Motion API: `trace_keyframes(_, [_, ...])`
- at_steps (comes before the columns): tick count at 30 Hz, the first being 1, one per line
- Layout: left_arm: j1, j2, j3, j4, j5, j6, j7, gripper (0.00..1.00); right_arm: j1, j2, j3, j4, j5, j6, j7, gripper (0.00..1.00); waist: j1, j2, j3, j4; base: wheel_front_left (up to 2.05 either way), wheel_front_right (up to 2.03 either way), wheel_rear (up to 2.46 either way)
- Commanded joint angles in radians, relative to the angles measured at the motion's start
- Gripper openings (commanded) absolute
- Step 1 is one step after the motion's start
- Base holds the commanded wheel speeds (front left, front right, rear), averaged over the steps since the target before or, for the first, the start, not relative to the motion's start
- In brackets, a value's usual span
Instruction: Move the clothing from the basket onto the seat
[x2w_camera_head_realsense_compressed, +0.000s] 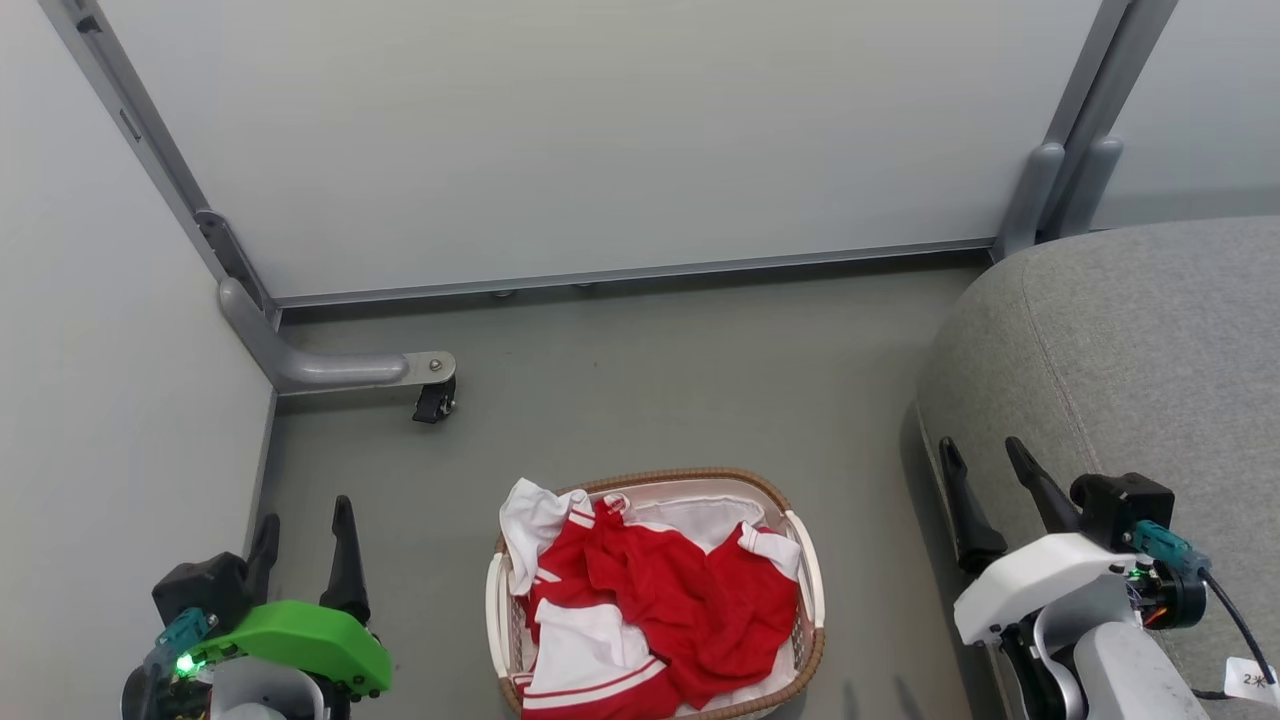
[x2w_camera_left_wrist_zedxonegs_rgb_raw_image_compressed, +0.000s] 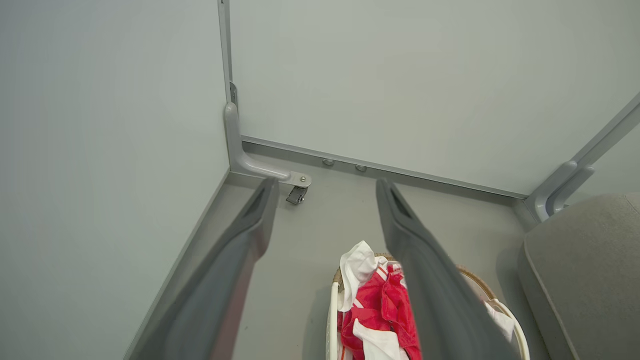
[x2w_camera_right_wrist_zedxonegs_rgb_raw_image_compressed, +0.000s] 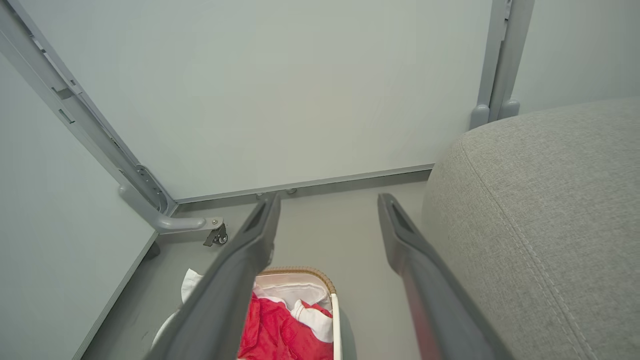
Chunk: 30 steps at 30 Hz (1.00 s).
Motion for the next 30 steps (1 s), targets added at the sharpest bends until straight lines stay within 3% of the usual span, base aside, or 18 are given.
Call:
trace_keyframes(1, [-0.022, 0.002, 0.004, -0.003, 0.032, 0.003, -0.009, 1.0, -0.018, -0.004, -0.002, -0.002, -0.03, 0.0, -0.009, 1.0, 0.0, 0.0, 0.0, 0.0, 0.0, 0.0, 0.0])
trace_keyframes(30, [0.004, -0.036, 0.017, 0.019, 0.262, -0.039, -0.069, 1.0, -0.005, -0.006, 0.016, 0.028, -0.256, 0.0, -0.071, 1.0, 0.0, 0.0, 0.003, -0.011, 0.0, 0.0, 0.0])
